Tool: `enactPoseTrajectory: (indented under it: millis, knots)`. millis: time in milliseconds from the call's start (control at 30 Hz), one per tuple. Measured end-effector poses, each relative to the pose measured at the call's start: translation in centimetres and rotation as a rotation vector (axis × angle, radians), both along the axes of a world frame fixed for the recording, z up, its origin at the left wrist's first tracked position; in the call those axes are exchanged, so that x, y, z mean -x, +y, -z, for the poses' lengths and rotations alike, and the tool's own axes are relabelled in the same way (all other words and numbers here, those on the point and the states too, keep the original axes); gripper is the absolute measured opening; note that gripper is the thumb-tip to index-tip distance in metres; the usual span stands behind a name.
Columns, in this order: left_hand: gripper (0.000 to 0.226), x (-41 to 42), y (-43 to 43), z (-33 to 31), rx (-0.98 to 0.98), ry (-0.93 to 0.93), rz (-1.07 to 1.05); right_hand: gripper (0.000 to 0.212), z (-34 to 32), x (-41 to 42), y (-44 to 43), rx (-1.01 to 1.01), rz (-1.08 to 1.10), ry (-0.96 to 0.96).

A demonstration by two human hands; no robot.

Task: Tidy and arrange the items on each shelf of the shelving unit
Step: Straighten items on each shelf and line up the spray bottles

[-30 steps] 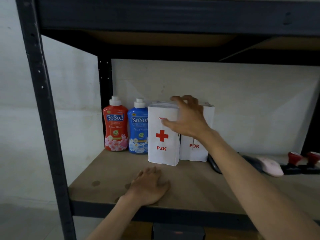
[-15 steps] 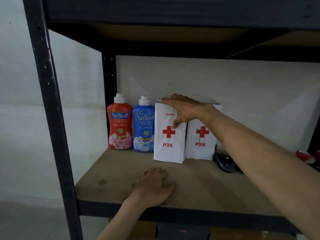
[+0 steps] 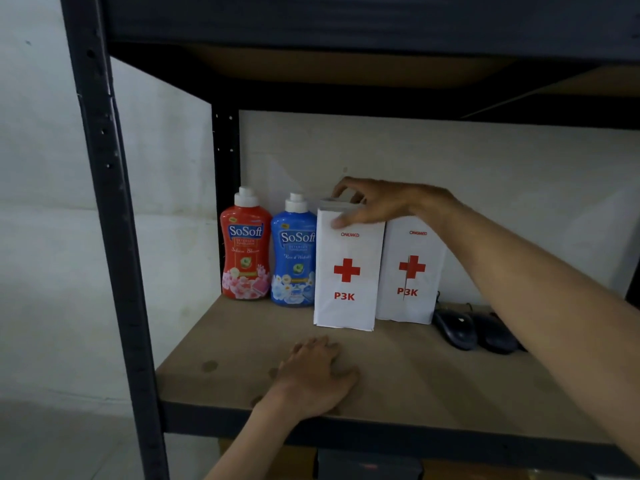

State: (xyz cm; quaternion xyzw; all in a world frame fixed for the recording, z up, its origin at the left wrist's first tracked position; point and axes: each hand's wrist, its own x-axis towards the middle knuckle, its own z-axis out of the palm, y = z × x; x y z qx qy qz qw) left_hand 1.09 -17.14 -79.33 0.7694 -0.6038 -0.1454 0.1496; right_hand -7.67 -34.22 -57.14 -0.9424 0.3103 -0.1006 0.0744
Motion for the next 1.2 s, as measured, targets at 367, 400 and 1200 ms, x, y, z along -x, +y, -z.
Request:
enactPoseTrajectory:
  millis: [367,400,1200]
  knots:
    - [0.075,0.0,0.0,-0.3,-0.012,0.019,0.008,0.053,-3.1,-4.4,-3.7,-0.057,0.250,0.173]
    - [0.075,0.0,-0.1,-0.3,-0.012,0.020,0.008,0.053,-3.2,-4.5,-3.8,-0.059,0.251,0.179]
    - [0.071,0.2,-0.3,-0.9,-0.029,0.001,0.038,0.026,-3.4,-2.0,-1.9,0.198,0.109,-0.053]
